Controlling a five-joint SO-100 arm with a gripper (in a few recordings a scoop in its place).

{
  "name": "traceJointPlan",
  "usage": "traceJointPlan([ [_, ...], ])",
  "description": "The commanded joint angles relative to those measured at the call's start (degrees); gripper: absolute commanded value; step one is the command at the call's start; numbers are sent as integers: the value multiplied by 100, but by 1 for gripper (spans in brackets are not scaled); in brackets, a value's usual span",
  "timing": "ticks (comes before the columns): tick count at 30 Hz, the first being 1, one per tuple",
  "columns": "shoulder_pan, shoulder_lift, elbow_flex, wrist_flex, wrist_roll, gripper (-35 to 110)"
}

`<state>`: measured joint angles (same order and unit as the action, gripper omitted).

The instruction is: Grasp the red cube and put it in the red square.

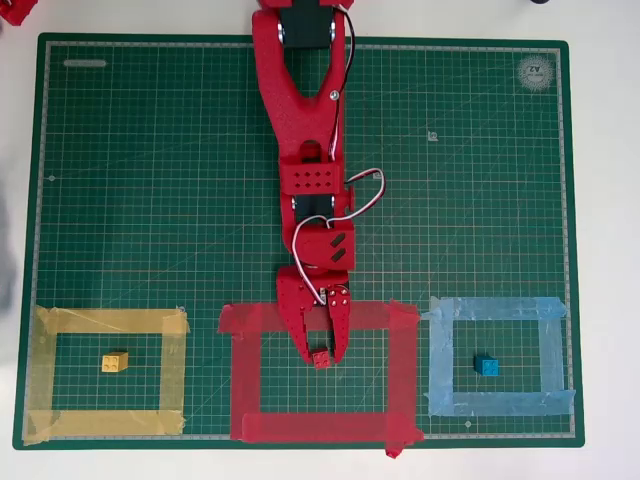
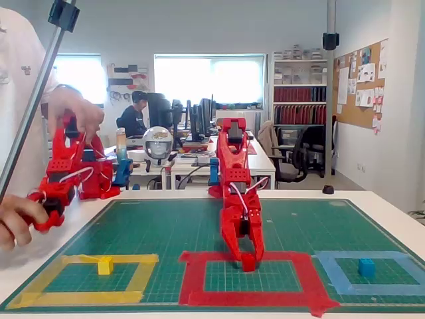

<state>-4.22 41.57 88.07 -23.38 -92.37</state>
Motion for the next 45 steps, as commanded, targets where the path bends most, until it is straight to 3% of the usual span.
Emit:
traceJointPlan([
  [1,-62,1134,668,-70,-114,14],
  [11,-360,7945,5748,404,1099,14],
  [13,-457,8745,6741,404,1037,13],
  [15,-475,9334,7541,404,1028,1],
  [21,-272,10626,9114,571,1081,1],
  [30,-149,12753,9290,4632,1046,1],
  [35,167,13430,9299,6398,1037,1],
  [40,272,13983,9299,7409,1037,1],
  [45,378,14080,9299,7787,1037,1],
])
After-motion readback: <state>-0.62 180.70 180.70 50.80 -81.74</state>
